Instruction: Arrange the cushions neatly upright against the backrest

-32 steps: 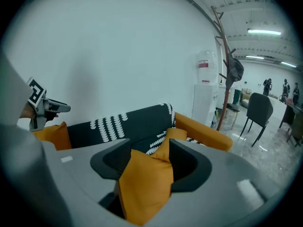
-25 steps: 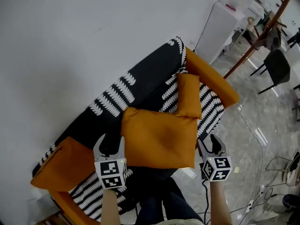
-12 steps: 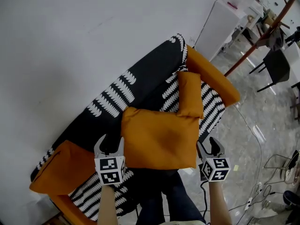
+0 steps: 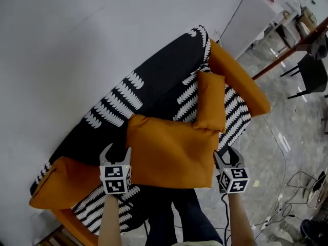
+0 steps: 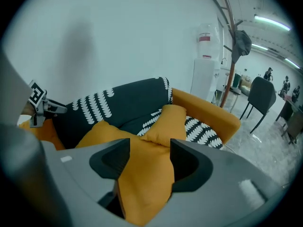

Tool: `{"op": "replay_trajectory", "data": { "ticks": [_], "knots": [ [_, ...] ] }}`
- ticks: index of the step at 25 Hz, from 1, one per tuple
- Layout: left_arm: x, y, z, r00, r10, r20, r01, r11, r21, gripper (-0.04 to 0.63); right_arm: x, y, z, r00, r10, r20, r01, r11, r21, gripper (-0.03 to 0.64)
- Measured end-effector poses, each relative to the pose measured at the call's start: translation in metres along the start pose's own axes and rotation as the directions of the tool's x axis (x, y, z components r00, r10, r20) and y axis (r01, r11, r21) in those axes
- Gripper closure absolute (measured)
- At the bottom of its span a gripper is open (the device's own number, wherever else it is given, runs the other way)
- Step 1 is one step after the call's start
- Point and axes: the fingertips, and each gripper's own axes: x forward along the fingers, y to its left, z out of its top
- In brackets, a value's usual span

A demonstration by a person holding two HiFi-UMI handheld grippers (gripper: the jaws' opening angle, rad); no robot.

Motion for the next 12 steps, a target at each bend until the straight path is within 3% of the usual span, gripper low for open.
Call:
{"op": "replay_trajectory", "data": {
  "ticks": [12],
  "knots": [
    [0.081,-0.011,-0.008,0.993,-0.03,-0.113,0.027,0.999,-0.032,0.308,0.071,-0.037,-0.027,0.993,0.045,-0.109,-0.04,0.998,0.05,0.324]
  ]
}}
